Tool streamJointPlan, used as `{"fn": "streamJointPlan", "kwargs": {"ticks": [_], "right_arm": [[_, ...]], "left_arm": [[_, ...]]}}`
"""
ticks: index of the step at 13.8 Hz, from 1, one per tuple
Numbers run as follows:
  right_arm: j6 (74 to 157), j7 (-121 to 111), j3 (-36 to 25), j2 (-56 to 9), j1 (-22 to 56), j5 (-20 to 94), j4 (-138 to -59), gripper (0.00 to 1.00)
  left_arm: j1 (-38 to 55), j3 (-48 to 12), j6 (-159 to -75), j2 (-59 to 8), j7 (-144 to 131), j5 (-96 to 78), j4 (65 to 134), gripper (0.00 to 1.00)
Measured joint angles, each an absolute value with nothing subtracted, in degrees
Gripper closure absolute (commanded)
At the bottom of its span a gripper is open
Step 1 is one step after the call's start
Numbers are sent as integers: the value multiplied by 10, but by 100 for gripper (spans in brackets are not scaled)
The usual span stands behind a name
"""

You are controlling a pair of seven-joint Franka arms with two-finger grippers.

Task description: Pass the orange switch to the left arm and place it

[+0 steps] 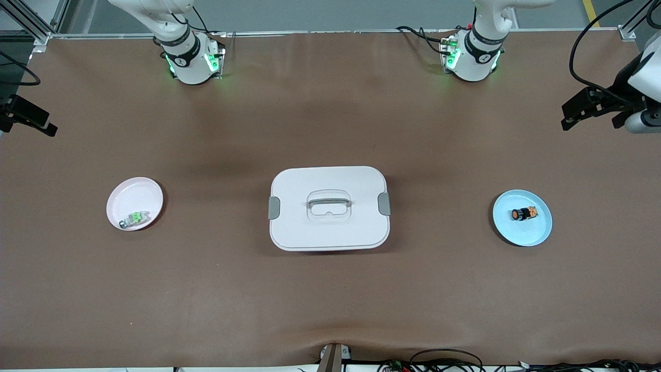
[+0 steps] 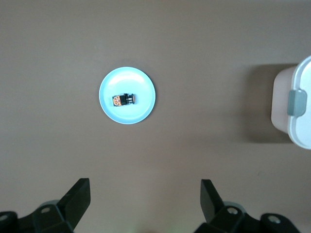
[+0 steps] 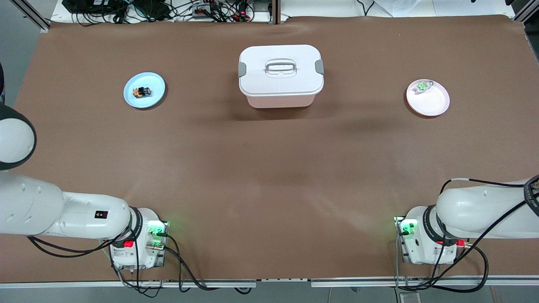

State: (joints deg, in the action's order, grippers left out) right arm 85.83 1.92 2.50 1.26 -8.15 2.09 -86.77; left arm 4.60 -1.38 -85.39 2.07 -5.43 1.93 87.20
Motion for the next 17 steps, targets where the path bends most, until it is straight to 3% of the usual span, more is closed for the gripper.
{"fn": "streamJointPlan", "kwargs": {"ticks": [6, 17], "right_arm": [[858, 19, 25, 12, -81, 21, -868, 0], [858, 19, 27, 12, -81, 21, -868, 0]], "left_arm": [[45, -13, -854, 72, -31, 19, 923, 0], [44, -12, -855, 69, -27, 19, 930, 0]]}}
